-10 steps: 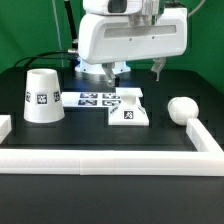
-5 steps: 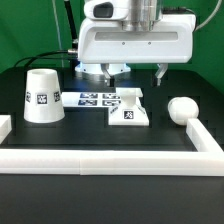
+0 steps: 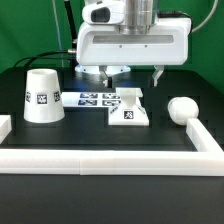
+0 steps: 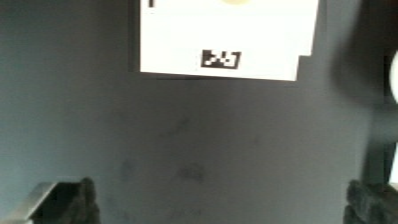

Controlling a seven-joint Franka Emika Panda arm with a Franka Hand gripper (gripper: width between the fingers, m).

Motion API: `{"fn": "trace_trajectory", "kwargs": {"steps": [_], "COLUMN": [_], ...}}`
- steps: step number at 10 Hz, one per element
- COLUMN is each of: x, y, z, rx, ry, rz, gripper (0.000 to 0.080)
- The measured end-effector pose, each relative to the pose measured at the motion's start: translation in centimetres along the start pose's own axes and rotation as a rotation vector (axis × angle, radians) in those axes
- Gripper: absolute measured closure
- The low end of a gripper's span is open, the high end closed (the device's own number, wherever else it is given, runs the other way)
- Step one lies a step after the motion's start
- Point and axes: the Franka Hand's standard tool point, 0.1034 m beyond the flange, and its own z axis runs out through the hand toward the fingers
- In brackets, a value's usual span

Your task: Assemble lamp

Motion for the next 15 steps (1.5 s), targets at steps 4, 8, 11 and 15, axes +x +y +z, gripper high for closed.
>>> {"fn": "trace_trajectory", "kwargs": {"steps": [4, 8, 11, 15], "x": [-1.9, -5.1, -5.2, -5.2], "y": [0.5, -0.3, -1.0, -0.8], "z": [0.7, 2.3, 2.4, 2.9], "rx": [-0.001, 0.013, 0.012, 0.013], "ry": [-0.012, -0.027, -0.025, -0.012], "rz": [0.040, 0.067, 0.049, 0.012], "gripper": [0.0100, 0.0100, 0.0100, 0.0100]}}
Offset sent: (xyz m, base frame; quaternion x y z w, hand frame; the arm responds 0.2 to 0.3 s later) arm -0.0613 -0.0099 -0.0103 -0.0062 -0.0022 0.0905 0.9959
